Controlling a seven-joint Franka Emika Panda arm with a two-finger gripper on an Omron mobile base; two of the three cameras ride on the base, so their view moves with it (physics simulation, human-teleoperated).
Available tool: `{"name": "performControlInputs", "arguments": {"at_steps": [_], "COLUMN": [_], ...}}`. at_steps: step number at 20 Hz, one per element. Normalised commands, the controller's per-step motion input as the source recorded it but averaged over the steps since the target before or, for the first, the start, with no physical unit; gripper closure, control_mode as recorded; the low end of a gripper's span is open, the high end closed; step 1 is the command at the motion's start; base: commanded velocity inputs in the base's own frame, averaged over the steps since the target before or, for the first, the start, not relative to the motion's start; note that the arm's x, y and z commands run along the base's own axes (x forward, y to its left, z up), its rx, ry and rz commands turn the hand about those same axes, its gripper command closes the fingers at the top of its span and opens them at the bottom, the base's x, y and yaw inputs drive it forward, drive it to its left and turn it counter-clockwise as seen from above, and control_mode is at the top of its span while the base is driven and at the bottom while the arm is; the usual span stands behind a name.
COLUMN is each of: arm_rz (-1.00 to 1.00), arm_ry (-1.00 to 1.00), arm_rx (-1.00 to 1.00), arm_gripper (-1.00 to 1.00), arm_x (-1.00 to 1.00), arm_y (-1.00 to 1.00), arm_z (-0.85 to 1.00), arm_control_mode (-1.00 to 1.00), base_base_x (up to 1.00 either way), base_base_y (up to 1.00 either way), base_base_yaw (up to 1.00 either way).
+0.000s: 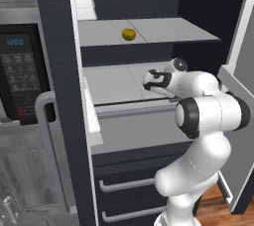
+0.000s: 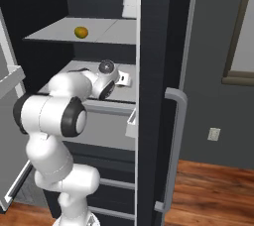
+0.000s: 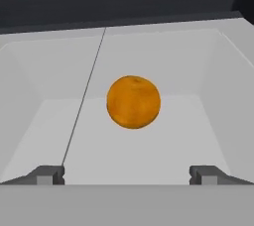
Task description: Pick up both oranges from the fridge and place them inside the tupperware on the counter.
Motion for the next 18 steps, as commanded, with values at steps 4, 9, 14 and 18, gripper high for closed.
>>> {"name": "performControlInputs", "arguments": {"at_steps": [4, 9, 14, 18], "arm_rz": [0.0, 0.0, 0.0, 0.0], "arm_ry": [0.0, 0.0, 0.0, 0.01], "arm_rx": [0.0, 0.0, 0.0, 0.0], "arm_gripper": [-1.0, -1.0, -1.0, -1.0], "arm_x": [0.4, 0.42, 0.45, 0.49], "arm_y": [-0.02, 0.0, 0.0, -0.01], "arm_z": [-0.16, -0.18, -0.2, -0.19], "arm_control_mode": [-1.0, -1.0, -1.0, -1.0], "base_base_x": [0.0, 0.0, 0.0, 0.0], "base_base_y": [0.0, 0.0, 0.0, 0.0], "base_base_yaw": [0.0, 0.0, 0.0, 0.0]}}
